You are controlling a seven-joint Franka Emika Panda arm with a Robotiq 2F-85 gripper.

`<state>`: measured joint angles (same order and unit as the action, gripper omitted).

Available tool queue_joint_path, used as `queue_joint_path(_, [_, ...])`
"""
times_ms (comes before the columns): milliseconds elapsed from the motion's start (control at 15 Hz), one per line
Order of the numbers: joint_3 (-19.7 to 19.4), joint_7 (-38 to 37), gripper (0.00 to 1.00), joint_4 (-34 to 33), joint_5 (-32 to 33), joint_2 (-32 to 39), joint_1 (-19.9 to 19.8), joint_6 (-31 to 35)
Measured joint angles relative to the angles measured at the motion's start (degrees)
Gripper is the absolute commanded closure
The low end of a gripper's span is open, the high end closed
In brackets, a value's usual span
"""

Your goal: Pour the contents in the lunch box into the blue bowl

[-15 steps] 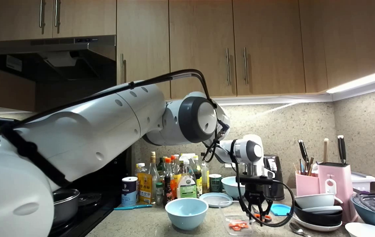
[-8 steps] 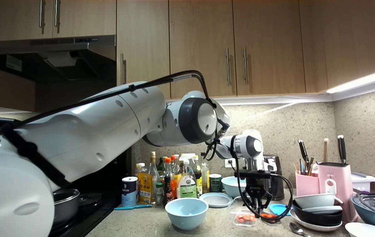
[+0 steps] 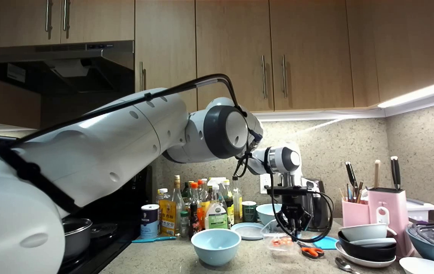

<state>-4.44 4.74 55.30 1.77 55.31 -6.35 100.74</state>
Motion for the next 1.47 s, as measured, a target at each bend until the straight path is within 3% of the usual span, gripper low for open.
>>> queue_joint_path(267, [-0.3,-3.4,0.99,4.3,0.0,-4.9,1.7,-5.0])
queue_joint_path(333, [-0.6,-4.9,0.94,6.3,0.0,-6.7,2.2,-5.6])
queue_joint_path(533, [-1.4,-7.9,0.94,11.1,0.0,-11.1,3.0,-5.8])
queue_joint_path(600, [-1.5,-8.0,0.99,11.9,0.0,-11.8,3.0,-5.8])
queue_joint_path(1067, [-0.7,-8.0,0.99,13.4,1.6,-12.3,4.3,-5.1])
queue_joint_path(1467, [-3.2,-16.0,0.99,21.5,13.0,-16.7,10.2,2.6])
